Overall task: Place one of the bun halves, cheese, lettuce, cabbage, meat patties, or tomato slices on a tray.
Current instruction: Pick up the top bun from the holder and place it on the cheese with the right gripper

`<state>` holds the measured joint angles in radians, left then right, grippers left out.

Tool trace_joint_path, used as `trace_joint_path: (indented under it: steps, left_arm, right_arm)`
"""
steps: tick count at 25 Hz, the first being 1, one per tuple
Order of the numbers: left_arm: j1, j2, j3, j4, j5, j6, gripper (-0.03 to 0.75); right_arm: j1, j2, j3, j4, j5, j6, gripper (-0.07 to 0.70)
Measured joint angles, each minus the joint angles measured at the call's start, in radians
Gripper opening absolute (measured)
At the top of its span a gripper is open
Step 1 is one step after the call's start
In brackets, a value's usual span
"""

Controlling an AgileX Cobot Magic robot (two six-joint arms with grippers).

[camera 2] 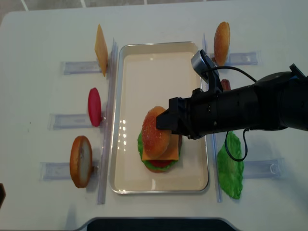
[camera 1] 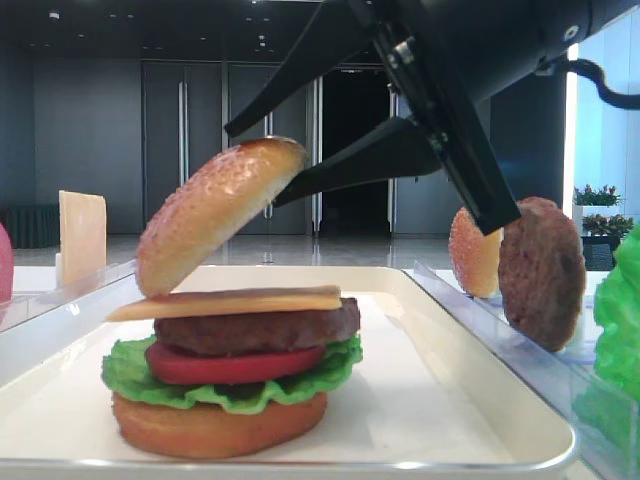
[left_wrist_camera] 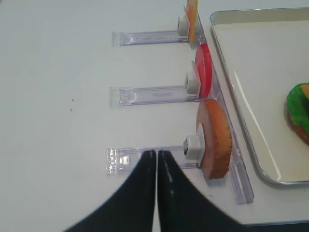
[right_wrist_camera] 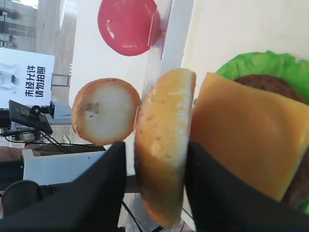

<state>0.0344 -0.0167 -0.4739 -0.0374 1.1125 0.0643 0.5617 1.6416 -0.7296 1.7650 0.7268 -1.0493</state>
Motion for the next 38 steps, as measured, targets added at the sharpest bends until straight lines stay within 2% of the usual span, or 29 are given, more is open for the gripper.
trace_joint_path:
  steps: [9,26,38]
  left_arm:
    - [0.000,0.000,0.000,0.000,0.000,0.000,-0.001]
    - [0.000,0.000,0.000,0.000,0.000,0.000,-0.001]
    - [0.000,0.000,0.000,0.000,0.000,0.000,-0.001]
  right_arm:
    - [0.000,0.000,0.000,-0.017,-0.007,0.017,0.375]
    - [0.000,0.000,0.000,-0.056,-0.010,0.042,0.598]
    - [0.000,-0.009,0.000,-0.116,-0.045,0.069,0.613]
